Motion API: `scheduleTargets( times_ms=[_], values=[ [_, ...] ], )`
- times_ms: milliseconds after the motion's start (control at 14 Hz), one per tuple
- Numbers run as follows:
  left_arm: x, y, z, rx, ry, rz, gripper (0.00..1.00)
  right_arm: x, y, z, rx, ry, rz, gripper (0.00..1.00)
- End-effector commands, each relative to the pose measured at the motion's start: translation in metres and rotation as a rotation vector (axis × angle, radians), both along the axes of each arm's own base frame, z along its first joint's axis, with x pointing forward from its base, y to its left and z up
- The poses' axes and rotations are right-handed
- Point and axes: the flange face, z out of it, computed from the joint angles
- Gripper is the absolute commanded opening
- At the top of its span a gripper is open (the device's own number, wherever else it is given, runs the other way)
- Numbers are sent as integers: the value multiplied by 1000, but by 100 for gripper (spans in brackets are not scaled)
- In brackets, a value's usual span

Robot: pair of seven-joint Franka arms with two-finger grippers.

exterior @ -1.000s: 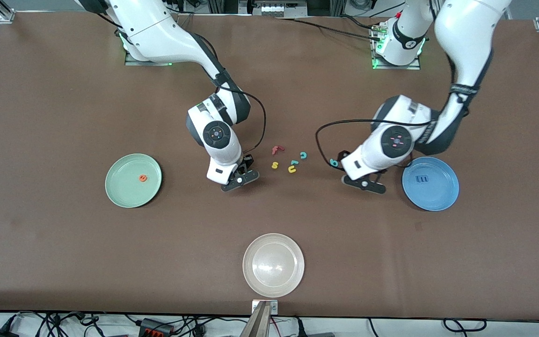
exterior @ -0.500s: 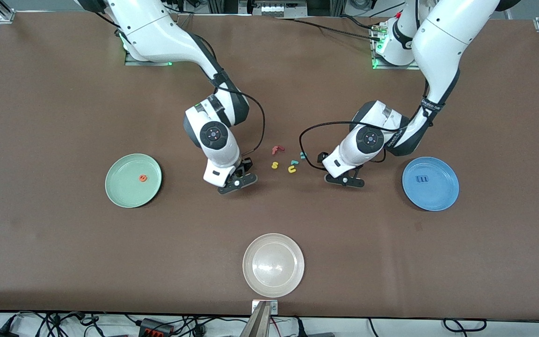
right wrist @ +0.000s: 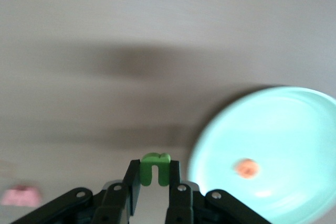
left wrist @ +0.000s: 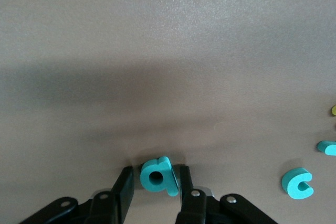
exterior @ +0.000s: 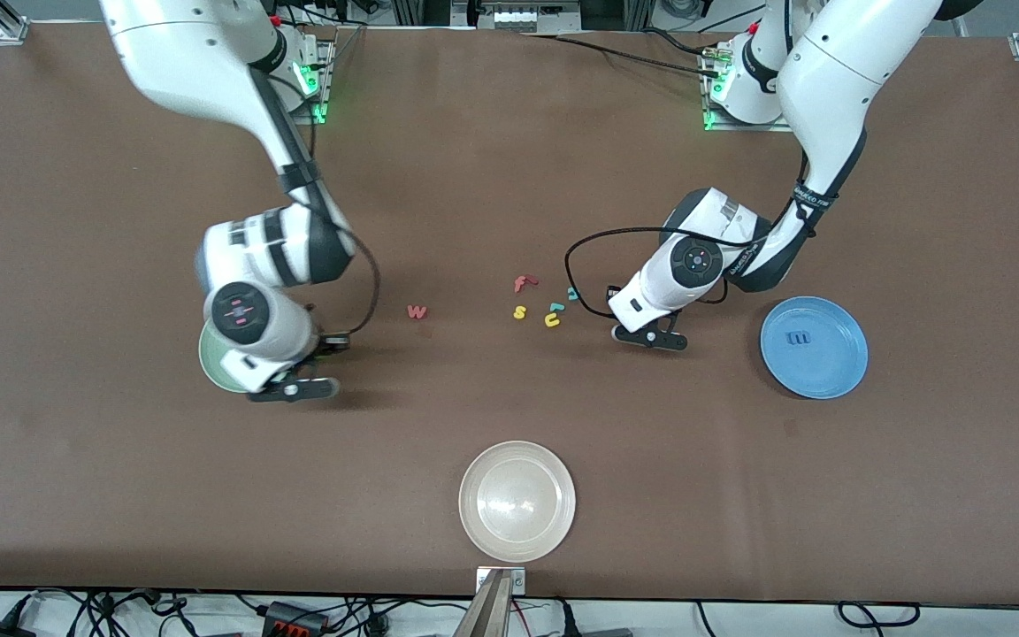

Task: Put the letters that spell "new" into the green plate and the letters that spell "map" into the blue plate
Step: 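Place the green n on the green plate while the left gripper grasps teal q, then place the teal q on the blue plate while the right gripper reaches pink m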

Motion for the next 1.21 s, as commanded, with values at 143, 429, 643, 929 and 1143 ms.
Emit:
scheduleTargets(
  times_ms=[143,429,643,929,1143],
  values=[
    [5,10,15,16,-21,24,13,-9,-66,-9,-20,54,-44,0],
    [28,33,70,121,30,18,13,-7,-110,-31,-10,91,-56,0],
    [51,86,92,305,20,-88,13,-10,-115,-48,-16,116,-65,0],
    [75,180,91,287,48,-204,13,-10,-121,-64,-19,119,-70,0],
    [85,244,68,216,35,-253,13,-8,-121,-62,-19,116,-68,49]
  ],
)
